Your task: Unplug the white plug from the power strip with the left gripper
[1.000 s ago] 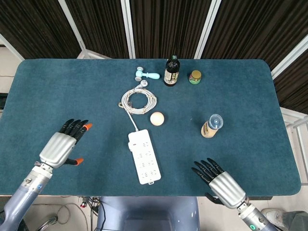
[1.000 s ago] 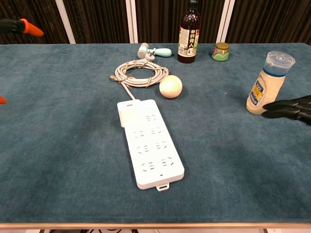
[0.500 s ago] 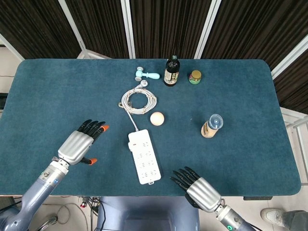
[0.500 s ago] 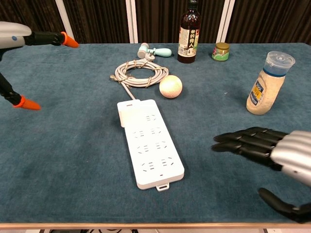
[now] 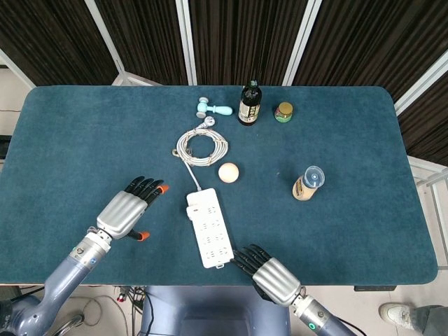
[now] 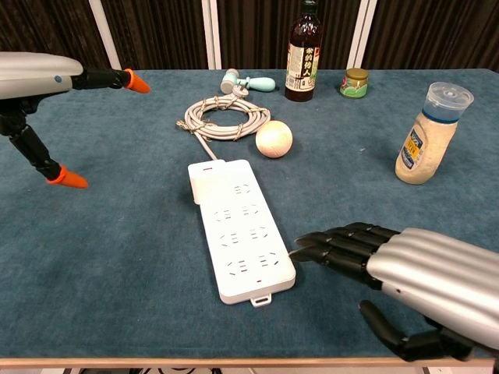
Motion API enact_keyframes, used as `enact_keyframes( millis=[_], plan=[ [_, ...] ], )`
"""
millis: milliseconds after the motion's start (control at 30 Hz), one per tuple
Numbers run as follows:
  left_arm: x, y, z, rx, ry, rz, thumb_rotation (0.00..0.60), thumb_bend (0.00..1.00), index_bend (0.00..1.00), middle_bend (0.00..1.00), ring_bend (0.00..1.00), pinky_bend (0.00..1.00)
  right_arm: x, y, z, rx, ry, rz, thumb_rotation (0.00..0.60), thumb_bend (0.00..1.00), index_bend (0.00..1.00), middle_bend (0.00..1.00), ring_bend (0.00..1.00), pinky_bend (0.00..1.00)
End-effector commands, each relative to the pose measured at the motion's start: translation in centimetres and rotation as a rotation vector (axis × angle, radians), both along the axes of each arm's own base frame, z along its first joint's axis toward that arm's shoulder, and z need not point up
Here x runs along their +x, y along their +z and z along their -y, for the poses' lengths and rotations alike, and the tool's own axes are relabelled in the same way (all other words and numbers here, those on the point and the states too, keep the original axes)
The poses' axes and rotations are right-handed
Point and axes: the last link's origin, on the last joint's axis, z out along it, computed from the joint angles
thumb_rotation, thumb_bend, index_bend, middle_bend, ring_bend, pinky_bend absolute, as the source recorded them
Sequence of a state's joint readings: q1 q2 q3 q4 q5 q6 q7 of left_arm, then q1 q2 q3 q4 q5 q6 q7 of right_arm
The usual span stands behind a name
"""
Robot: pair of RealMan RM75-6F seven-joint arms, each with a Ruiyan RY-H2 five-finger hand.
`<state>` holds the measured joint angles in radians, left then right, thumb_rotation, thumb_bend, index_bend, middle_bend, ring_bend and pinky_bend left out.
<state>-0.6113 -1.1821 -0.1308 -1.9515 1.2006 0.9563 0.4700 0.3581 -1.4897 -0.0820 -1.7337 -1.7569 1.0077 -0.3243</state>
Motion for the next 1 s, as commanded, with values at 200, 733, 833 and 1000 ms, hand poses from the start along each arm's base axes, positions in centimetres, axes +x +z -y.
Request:
enact_keyframes(
  millis=[200, 733, 833, 1000],
  plan=[
    [0.5, -1.0, -0.3, -0.017, -0.006, -0.007, 0.600, 0.01, 0.05, 0.00, 0.00, 0.05, 1.0, -1.4, 0.4, 0.012, 0.008, -0.002, 0.600, 0.92, 0.04, 0.04, 0.03, 0.10],
    [0.7, -2.8, -0.7, -0.047, -0.007, -0.026, 0.600, 0.01, 0.06, 0.01, 0.00, 0.05, 2.4, -3.5, 0.5, 0.030, 0.027, 0.000, 0.600, 0.93, 0.05, 0.05, 0.04, 0.10],
    [0.7, -3.0, -0.8, -0.047, -0.005, -0.024, 0.600, 0.01, 0.06, 0.01, 0.00, 0.05, 2.7, -3.7, 0.5, 0.026, 0.043, 0.005, 0.600, 0.93, 0.05, 0.05, 0.04, 0.10],
    [0.6, -3.2, -0.8, -0.047, 0.000, -0.020, 0.600, 0.01, 0.06, 0.01, 0.00, 0.05, 2.8, -4.3, 0.5, 0.027, 0.043, 0.003, 0.600, 0.93, 0.05, 0.05, 0.04, 0.10]
  ],
)
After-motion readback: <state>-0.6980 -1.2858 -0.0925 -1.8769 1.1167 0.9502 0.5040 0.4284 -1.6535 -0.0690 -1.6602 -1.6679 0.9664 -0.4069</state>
